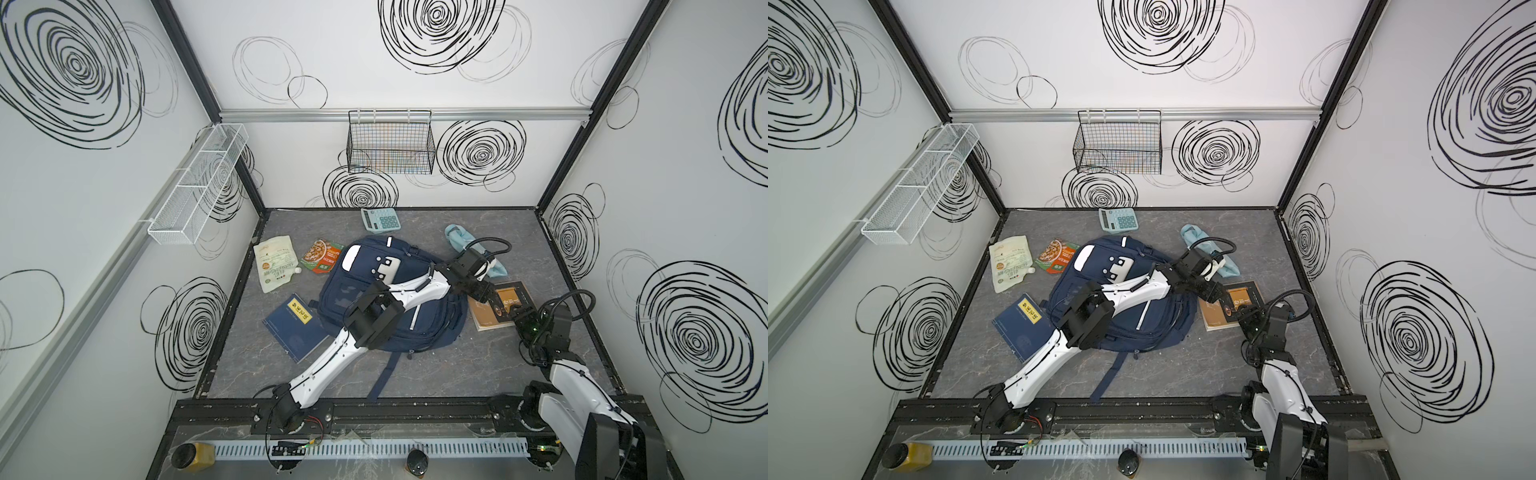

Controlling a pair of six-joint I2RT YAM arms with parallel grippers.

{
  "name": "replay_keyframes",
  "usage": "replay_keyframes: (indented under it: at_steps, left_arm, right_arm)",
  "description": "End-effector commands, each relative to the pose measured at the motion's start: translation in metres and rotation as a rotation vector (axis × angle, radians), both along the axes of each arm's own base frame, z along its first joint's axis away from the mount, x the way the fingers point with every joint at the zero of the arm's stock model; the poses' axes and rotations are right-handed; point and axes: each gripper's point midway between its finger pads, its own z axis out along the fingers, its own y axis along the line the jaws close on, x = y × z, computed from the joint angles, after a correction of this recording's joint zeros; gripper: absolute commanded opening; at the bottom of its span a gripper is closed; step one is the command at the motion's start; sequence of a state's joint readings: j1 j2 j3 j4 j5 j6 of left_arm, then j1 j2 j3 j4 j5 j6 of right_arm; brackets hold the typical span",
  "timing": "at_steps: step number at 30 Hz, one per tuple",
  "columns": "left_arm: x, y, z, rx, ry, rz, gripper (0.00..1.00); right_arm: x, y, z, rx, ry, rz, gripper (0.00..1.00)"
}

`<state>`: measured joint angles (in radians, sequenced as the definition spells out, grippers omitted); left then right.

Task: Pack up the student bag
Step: 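Reach the left gripper to the brown book while the right gripper hovers beside it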

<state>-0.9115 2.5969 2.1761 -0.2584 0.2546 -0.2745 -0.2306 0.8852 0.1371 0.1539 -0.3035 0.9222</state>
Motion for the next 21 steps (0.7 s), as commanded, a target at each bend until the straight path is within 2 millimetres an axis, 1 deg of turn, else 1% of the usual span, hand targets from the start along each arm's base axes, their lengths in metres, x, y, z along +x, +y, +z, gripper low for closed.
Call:
replay_keyframes:
  at_steps: [1, 8, 15, 21]
  left_arm:
    - [-0.046, 0.023, -0.062, 0.147, 0.206, -0.036, 0.68]
    - [-0.049, 0.027, -0.068, 0.162, 0.213, -0.044, 0.68]
    - [-0.049, 0.026, -0.069, 0.129, 0.257, -0.043, 0.68]
    - [-0.057, 0.026, -0.077, 0.122, 0.307, -0.05, 0.67]
  right_arm:
    - [0.01, 0.004, 0.017, 0.001, -0.051, 0.037, 0.71]
    - [0.01, 0.008, 0.018, 0.015, -0.056, 0.058, 0.7]
    - [0.012, 0.003, 0.021, -0.024, -0.084, 0.05, 0.7]
    - [0.015, 0.004, 0.025, -0.001, -0.13, 0.048, 0.68]
